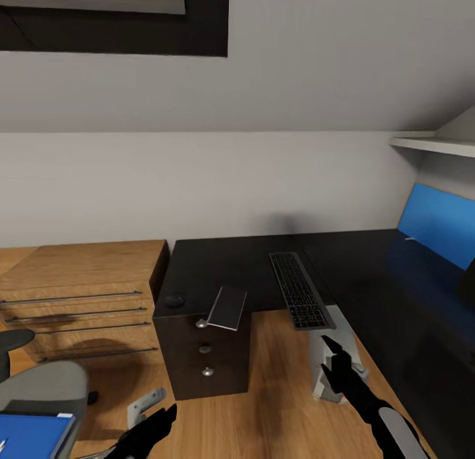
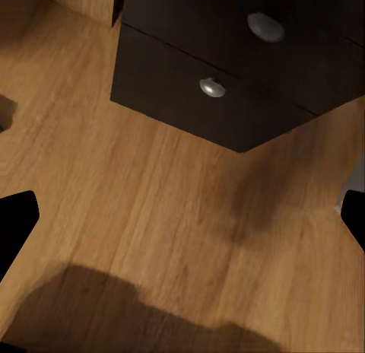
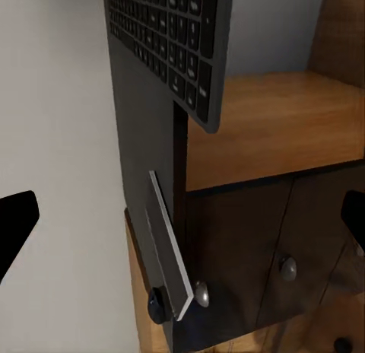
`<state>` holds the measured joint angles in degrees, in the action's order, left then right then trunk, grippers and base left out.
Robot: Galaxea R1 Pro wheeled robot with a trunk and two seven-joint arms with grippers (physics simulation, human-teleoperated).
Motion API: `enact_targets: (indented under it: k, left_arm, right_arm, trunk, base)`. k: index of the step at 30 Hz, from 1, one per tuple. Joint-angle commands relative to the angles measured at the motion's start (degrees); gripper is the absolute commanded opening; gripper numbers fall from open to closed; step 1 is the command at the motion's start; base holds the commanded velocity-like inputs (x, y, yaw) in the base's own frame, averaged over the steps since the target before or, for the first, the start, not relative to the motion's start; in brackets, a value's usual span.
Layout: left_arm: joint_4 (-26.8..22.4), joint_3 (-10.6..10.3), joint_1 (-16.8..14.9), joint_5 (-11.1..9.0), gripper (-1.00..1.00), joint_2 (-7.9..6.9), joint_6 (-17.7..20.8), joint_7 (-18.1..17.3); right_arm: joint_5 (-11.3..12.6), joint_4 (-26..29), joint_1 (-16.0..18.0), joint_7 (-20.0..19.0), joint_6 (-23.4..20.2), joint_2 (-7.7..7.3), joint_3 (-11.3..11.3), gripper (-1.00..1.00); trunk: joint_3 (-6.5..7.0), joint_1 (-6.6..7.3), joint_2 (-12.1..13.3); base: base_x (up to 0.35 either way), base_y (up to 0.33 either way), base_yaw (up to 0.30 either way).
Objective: In the bedroom, organize the workspace by keeping the computer under the desk, ensuring the monitor is on the desk, placing the keyboard on the desk next to the monitor, placing the mouse on the desk next to the keyboard, moving the folder from the swivel chair onto the desk next to the mouse, stacking the notebook on top of the folder with the pen on top of the notebook, and positioning the swivel chair next to the desk.
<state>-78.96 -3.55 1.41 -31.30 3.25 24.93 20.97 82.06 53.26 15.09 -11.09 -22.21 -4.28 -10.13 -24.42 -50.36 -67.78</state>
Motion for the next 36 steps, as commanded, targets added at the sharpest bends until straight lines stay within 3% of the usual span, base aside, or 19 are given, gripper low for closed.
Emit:
enact_targets:
  k: [1,6,9,17,25,36]
  left_arm:
    - [-1.14,-0.06,0.0,-0.6,1.0,0.0,0.16,0.49]
    - [-4.99,-0.3,0.28,-0.65,1.0,0.0,0.27,0.48]
    - [-6.4,-1.56,1.34,-0.67,1.0,0.0,0.34,0.53]
    - [-6.7,-2.02,1.63,-0.69,1.0,0.0,0.38,0.56]
    - [-6.71,-2.07,1.66,-0.75,1.0,-0.02,0.39,0.59]
    - [-6.65,-2.08,1.67,-0.73,1.0,-0.02,0.39,0.73]
  right_arm:
    - [0.33,-0.01,0.03,-0.15,0.74,0.03,-0.05,1.0]
    - [0.33,0.04,0.02,-0.3,2.51,0.12,0.16,1.0]
    - [0.3,0.08,0.04,-0.3,2.85,0.08,-0.09,1.0]
    - [0.47,0.13,0.02,-0.44,2.86,0.11,-0.01,1.0]
    - [0.56,0.78,0.02,-5.36,2.75,0.11,0.07,1.0]
    - [0.6,1.01,0.02,-6.0,2.5,0.07,0.03,1.0]
  trunk:
    - [-0.24,-0.23,-0.45]
    - [-1.13,-1.33,-2.46]
    - [-1.67,-1.99,-3.66]
    - [-3.11,-3.75,-6.87]
    - [-4.54,-5.5,-10.08]
    - [-6.52,-7.92,-14.49]
  base:
    - [0.0,0.0,0.0]
    - [0.0,0.0,0.0]
    - [0.0,0.0,0.0]
    - [0.0,0.0,0.0]
    - [0.0,0.0,0.0]
    - [0.0,0.0,0.0]
